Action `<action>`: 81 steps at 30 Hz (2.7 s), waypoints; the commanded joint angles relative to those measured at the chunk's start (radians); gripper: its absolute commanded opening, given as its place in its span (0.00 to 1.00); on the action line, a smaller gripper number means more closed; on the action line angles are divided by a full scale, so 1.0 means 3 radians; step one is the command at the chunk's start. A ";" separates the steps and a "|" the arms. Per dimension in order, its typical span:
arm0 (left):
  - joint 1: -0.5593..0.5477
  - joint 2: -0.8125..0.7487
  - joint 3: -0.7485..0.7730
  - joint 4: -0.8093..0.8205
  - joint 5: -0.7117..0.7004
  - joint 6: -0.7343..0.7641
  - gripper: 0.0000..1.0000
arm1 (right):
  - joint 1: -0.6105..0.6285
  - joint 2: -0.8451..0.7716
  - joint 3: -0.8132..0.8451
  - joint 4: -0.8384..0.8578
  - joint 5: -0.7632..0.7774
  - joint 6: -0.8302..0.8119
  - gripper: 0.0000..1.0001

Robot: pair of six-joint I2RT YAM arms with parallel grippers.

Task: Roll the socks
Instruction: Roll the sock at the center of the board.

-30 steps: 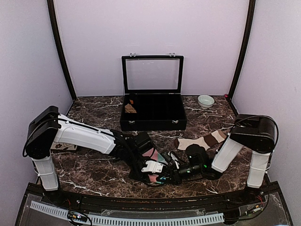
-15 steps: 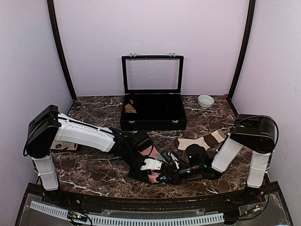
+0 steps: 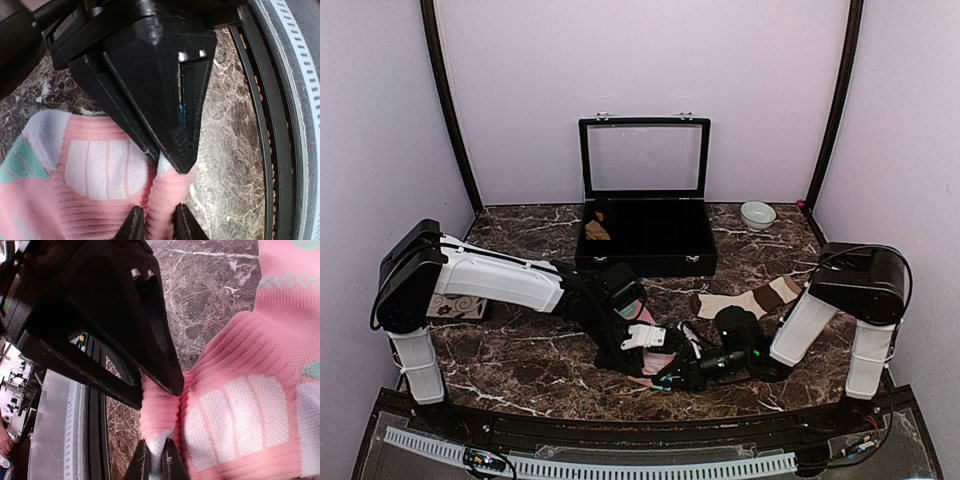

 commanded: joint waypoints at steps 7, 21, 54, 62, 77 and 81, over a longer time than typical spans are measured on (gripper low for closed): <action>0.0035 0.0062 0.0014 -0.0281 0.0330 0.0055 0.23 | -0.0071 0.0387 -0.0232 -0.1193 0.0231 0.0035 0.00; 0.0295 0.0544 0.0326 -0.0433 0.0606 -0.0190 0.00 | -0.0071 0.0056 -0.0386 -0.1013 0.0426 0.0061 0.07; 0.0538 0.1336 0.0811 -0.1141 0.0774 -0.0274 0.00 | 0.1010 -0.3561 -0.0697 -0.2234 0.3901 -0.0401 1.00; 0.0573 0.1411 0.0829 -0.1251 0.0823 -0.0219 0.00 | 0.1037 -0.2808 -0.0442 -0.2221 0.2759 -0.1674 0.94; 0.0662 0.1518 0.0877 -0.1372 0.0949 -0.0208 0.00 | 0.1023 -0.1523 -0.0186 -0.1025 0.1997 -0.3041 0.50; 0.0673 0.1518 0.0878 -0.1380 0.0963 -0.0195 0.00 | 0.0947 -0.1273 -0.0089 -0.0888 0.1928 -0.3127 0.49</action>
